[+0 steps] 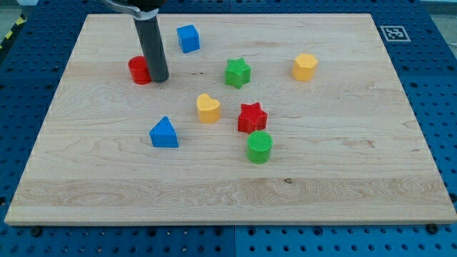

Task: Move the red circle towards the center left

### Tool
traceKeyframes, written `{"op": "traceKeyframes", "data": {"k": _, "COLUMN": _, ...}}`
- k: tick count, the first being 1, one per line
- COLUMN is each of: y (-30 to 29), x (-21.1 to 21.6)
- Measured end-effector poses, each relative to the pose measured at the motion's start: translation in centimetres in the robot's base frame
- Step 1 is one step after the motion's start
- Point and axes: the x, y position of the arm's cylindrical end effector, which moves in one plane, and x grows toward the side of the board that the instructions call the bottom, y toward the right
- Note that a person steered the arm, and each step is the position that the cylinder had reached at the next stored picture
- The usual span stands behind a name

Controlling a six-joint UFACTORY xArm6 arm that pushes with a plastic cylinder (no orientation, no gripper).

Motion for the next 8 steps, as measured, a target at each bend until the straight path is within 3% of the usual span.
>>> {"op": "traceKeyframes", "data": {"k": 2, "y": -1.8, "x": -4.7}}
{"op": "traceKeyframes", "data": {"k": 6, "y": 0.6, "x": -3.1}}
{"op": "traceKeyframes", "data": {"k": 8, "y": -2.4, "x": 0.8}}
